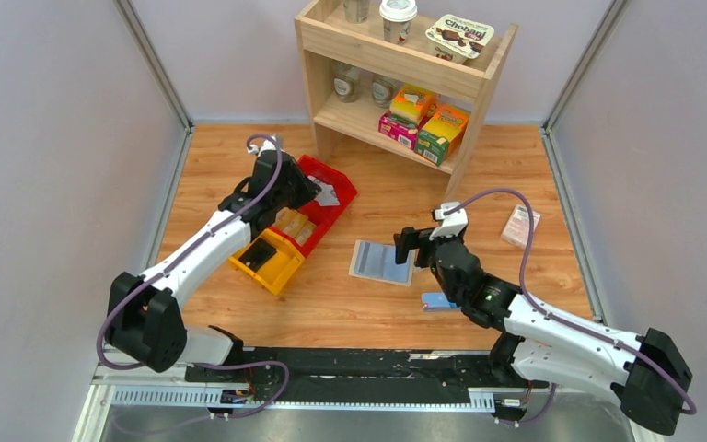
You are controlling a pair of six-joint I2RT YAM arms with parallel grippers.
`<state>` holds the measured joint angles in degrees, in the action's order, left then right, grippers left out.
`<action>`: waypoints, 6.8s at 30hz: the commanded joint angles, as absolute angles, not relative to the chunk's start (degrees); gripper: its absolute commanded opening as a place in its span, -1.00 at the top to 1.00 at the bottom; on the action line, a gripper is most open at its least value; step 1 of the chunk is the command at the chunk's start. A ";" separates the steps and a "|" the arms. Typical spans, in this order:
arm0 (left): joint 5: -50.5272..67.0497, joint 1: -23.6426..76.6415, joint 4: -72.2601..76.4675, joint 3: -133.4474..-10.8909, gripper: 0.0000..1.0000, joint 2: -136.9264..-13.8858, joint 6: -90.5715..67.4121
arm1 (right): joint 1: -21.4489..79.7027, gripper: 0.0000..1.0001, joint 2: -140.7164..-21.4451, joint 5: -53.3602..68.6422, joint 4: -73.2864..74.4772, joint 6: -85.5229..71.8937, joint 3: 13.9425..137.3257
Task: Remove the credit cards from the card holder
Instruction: Place the credit card in the storage box, then remove the credit card from the card holder.
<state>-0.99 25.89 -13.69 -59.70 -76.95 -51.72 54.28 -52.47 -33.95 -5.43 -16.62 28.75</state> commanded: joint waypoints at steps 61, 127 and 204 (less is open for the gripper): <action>-4.92 20.74 -25.84 -65.24 -0.37 -70.43 -25.33 | 48.07 -0.84 -83.13 -13.88 15.64 -19.78 51.84; 11.69 39.46 -18.46 -60.56 -0.07 -86.66 -22.23 | 40.87 -0.30 -73.22 -30.45 23.68 -31.67 42.63; 14.25 42.54 -31.55 -74.97 0.41 -112.58 -24.17 | 29.71 0.53 -90.44 29.08 -21.08 -38.40 33.23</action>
